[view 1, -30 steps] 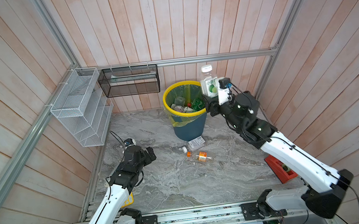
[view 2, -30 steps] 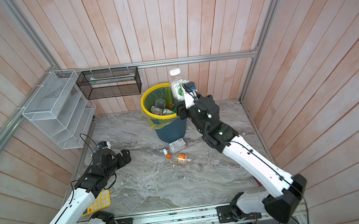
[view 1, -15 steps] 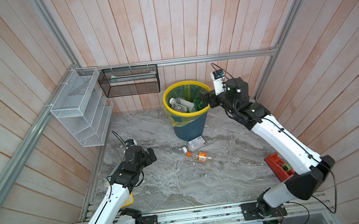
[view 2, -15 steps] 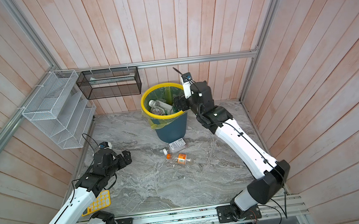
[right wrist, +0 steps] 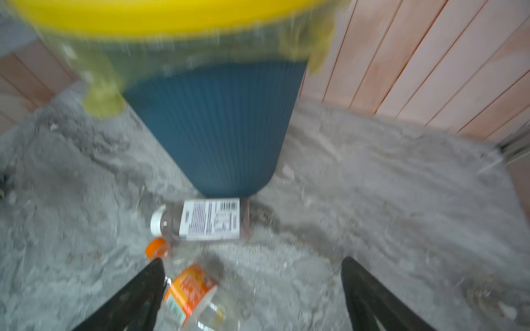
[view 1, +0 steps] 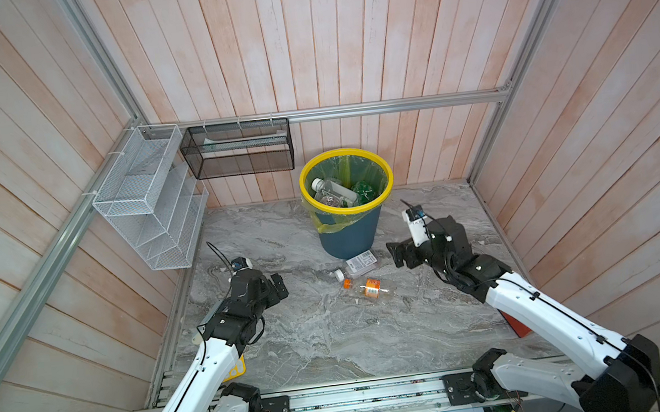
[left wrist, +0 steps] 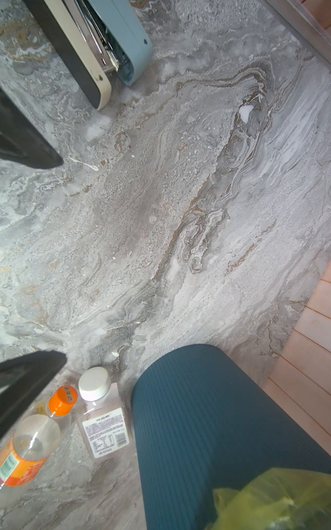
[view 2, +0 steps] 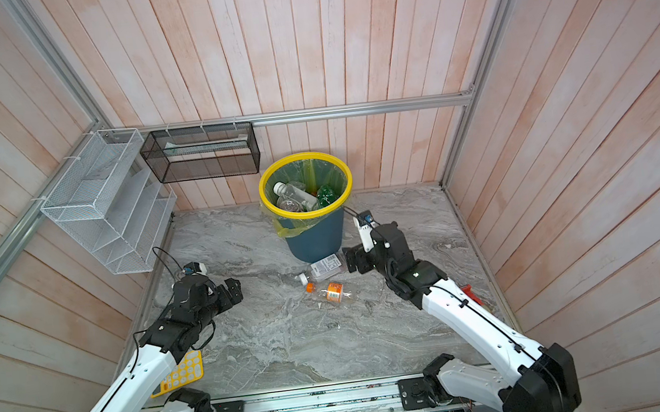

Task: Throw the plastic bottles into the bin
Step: 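Move the right gripper back to the orange-label bottle and grasp it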

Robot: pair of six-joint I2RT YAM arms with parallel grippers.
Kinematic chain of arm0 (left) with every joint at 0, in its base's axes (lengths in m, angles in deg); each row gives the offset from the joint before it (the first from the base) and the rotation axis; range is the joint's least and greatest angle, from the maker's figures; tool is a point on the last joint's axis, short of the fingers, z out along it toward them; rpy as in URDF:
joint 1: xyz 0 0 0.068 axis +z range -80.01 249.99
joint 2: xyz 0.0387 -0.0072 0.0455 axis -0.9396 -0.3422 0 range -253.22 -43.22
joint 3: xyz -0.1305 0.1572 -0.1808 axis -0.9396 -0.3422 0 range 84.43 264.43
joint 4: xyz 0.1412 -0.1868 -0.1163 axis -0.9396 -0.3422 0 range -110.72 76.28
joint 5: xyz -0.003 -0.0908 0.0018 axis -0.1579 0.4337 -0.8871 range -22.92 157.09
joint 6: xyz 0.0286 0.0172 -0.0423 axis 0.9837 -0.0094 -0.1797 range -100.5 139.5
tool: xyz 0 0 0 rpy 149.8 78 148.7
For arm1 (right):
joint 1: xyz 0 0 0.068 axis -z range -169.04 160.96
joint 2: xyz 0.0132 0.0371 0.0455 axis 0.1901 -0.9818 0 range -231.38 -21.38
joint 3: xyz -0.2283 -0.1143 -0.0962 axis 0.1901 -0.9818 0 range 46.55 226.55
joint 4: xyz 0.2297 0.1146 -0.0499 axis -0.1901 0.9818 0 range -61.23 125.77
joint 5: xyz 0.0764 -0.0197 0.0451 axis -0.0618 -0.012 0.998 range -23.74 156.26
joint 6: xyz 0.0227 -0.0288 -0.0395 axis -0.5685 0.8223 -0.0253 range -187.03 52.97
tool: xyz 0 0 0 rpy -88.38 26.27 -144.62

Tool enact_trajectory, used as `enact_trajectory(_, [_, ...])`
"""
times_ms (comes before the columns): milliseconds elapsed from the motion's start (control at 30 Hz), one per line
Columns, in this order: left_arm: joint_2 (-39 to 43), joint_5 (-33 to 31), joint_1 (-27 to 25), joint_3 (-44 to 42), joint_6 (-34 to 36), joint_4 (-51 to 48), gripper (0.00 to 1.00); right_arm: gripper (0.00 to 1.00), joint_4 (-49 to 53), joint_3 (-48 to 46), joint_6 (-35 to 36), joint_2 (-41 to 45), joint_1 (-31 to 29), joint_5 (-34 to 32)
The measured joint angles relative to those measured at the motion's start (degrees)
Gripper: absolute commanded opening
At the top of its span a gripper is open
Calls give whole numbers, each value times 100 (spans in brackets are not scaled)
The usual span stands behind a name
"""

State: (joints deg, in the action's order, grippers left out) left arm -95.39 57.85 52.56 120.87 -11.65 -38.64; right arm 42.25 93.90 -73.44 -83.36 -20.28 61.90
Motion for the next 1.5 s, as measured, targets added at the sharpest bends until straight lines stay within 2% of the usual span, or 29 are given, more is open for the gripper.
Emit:
enact_trajectory(100, [-2, 7, -7, -4, -13, 22, 100, 97, -74, -625, -94, 188, -33, 313])
enact_trajectory(200, [-35, 48, -44, -4, -20, 50, 100, 98, -175, -828, -90, 74, -94, 647])
enact_trajectory(367, [-55, 68, -144, -44, -59, 74, 100, 97, -350, -776, 46, -654, -391, 920])
enact_trajectory(567, [-50, 90, -166, -168, -61, 85, 100, 93, -260, -264, 262, -1829, -901, 874])
enact_trajectory(800, [44, 90, -166, -186, -59, 85, 100, 83, -17, 382, 518, -2885, -1244, 610])
enact_trajectory(1000, [55, 90, -166, -205, -59, 87, 100, 63, 203, 413, 629, -3189, -1447, 507])
enact_trajectory(1200, [52, 90, -166, -247, -59, 90, 100, 49, 284, 431, 599, -3147, -1539, 433])
enact_trajectory(1267, [52, 90, -166, -247, -61, 90, 100, 47, 291, 404, 551, -2986, -1563, 424])
enact_trajectory(1367, [55, 87, -166, -247, -83, 90, 100, 48, 210, 192, 417, -2229, -1604, 411])
enact_trajectory(1500, [87, 87, -166, -251, -125, 92, 100, 48, -109, -212, 186, -308, -1676, 94])
